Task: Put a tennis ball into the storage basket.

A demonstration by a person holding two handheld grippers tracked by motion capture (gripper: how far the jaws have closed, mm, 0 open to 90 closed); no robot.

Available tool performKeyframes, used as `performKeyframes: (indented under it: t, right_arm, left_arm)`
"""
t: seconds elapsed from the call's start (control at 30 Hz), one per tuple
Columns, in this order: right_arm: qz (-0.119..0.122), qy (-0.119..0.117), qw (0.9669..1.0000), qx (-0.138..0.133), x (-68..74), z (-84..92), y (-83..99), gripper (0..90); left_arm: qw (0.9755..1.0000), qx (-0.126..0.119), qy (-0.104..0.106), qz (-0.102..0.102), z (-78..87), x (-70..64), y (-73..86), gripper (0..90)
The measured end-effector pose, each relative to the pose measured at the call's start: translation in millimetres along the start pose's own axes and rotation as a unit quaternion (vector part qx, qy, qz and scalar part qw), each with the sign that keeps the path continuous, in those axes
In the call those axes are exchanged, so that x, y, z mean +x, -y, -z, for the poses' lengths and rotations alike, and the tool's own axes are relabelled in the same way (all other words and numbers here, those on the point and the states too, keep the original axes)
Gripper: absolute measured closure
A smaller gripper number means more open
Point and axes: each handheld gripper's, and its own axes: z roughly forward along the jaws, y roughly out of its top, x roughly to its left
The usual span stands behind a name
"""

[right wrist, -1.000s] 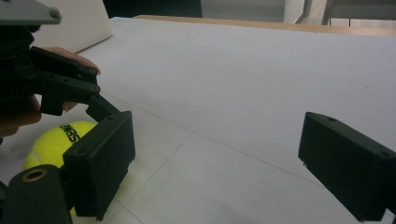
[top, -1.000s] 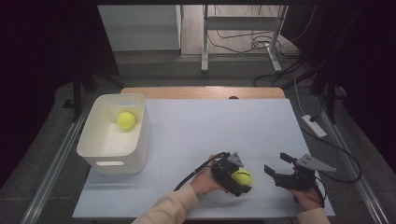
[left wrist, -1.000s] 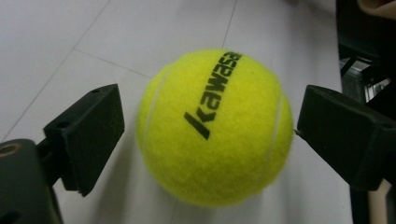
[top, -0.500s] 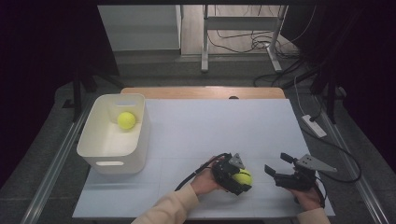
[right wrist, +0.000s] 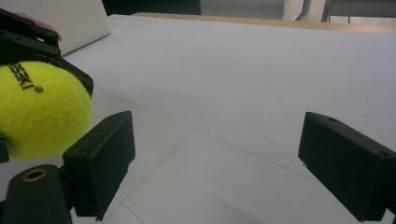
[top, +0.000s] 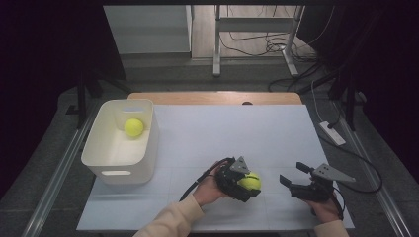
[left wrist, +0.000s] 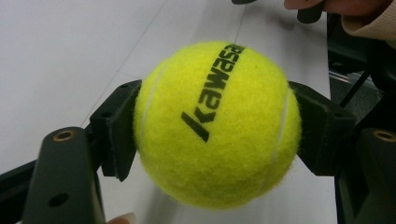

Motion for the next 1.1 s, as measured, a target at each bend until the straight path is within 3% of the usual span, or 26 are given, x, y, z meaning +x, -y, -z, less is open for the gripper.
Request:
performKeyframes:
  t: [0.7,1.1]
  right_arm:
    - [0.001,-0.001,1.0000,0.003,1.7,-1.1,0.3,10.9]
    - [0.002,-0.002,1.0000,0.003,1.7,-1.0,0.5,10.9]
  left_arm:
    - [0.9987,-0.043,-0.021,0.016,29.6,5.3,9.1,26.6]
    - [0.9978,-0.053,-0.035,0.019,46.2,10.9,13.0,26.6]
